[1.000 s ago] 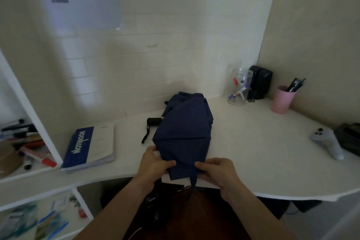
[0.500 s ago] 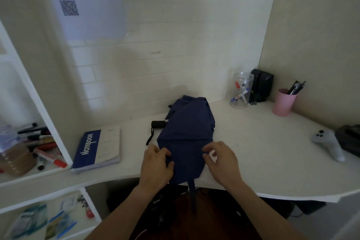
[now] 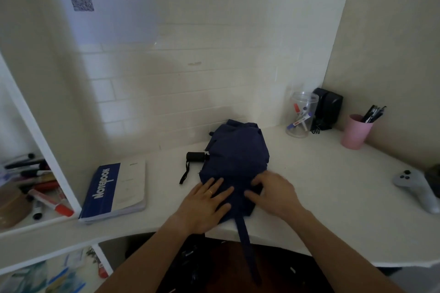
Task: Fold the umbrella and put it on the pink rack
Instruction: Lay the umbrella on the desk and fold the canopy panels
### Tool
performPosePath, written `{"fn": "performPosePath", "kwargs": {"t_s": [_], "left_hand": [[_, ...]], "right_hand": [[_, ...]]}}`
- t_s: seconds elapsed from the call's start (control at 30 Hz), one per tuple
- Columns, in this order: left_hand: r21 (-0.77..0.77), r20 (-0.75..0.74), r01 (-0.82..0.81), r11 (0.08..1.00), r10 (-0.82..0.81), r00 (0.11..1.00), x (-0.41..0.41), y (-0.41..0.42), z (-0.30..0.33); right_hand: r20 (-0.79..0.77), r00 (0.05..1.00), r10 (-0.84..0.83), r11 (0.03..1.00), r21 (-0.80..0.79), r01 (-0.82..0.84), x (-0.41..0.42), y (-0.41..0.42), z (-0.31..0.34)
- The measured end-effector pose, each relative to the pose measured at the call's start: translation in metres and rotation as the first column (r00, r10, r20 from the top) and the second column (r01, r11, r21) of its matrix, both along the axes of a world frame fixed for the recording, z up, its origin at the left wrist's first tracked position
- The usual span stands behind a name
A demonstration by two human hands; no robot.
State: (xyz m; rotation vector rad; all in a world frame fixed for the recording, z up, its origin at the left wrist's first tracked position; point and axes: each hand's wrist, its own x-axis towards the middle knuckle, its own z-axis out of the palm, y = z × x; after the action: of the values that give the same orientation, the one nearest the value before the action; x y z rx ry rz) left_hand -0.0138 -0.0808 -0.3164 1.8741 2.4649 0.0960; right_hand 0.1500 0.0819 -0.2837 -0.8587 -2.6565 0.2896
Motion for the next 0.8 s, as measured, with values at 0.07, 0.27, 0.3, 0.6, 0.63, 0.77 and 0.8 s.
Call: {"fn": "performPosePath", "kwargs": {"t_s": [0.07,0.27,0.3,0.6,0.63,0.77,0.8], "left_hand": [[0.029,-0.007,0.038,0.999,-0.038,0.999,0.002,-0.008,-0.001],[0.586,0.252,-0.222,0.779,0.086,0.964,-0.001,-0.004,0.018],[0.649,0.391,-0.371,0.664,0.128,0.911,-0.005,0.004,0.027],[0.109,0.963,-0.722,0.683,0.107,0.247,-0.043,0.064,0.092],[0.06,0.969,-0.71,0.702,0.129,0.21,-0.042,0.065,0.098],[0.04,0.993,-0.667,0.744,0.042,0.106,-0.035,0.061,0.114],[0.068,0.996,-0.645,0.761,-0.01,0.093,-0.034,0.059,0.118]], "right_hand": [[-0.326,0.933,-0.15,0.989,-0.058,0.139,-0.005,0.007,0.021],[-0.382,0.832,-0.403,0.737,-0.675,0.047,-0.031,0.034,0.051],[-0.363,0.83,-0.423,0.696,-0.717,0.041,-0.033,0.037,0.051],[-0.365,0.818,-0.445,0.552,-0.831,-0.07,-0.042,0.05,0.079],[-0.355,0.821,-0.447,0.528,-0.846,-0.078,-0.043,0.051,0.081],[-0.369,0.827,-0.425,0.436,-0.884,-0.17,-0.036,0.053,0.086],[-0.391,0.827,-0.403,0.418,-0.883,-0.214,-0.031,0.051,0.087]]}}
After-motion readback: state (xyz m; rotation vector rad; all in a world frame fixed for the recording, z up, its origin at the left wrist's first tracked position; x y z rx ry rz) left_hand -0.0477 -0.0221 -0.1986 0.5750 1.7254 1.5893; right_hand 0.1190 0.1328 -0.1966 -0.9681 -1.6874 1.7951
